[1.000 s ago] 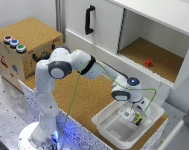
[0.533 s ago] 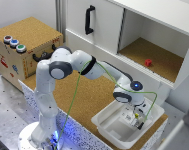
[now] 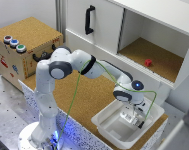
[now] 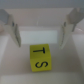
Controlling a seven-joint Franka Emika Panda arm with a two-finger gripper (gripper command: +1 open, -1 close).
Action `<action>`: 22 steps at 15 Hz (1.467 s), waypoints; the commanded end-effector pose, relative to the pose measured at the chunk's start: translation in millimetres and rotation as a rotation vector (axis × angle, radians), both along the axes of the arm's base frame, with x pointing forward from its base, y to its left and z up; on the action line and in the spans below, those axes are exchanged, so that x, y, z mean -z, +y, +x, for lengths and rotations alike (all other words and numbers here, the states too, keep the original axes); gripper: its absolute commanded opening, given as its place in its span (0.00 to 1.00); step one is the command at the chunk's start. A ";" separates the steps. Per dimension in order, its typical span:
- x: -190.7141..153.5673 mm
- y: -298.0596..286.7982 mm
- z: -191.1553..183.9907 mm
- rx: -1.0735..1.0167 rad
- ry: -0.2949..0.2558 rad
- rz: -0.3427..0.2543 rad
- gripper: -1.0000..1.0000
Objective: Place the yellow object inside the box
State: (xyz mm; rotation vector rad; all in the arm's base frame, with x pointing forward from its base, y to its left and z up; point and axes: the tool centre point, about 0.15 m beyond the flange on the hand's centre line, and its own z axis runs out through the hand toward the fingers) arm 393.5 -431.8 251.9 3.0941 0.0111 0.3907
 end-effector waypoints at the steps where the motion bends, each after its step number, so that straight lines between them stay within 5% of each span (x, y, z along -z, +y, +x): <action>1: -22.9 23.7 -2.7 -0.032 -0.098 0.006 1.00; 6: -72.1 72.6 -15.0 -0.054 -0.153 -0.044 1.00; 10: -105.2 137.1 -32.1 -0.144 -0.178 -0.014 1.00; 22: -124.2 381.5 -98.2 -0.667 -0.229 -0.009 1.00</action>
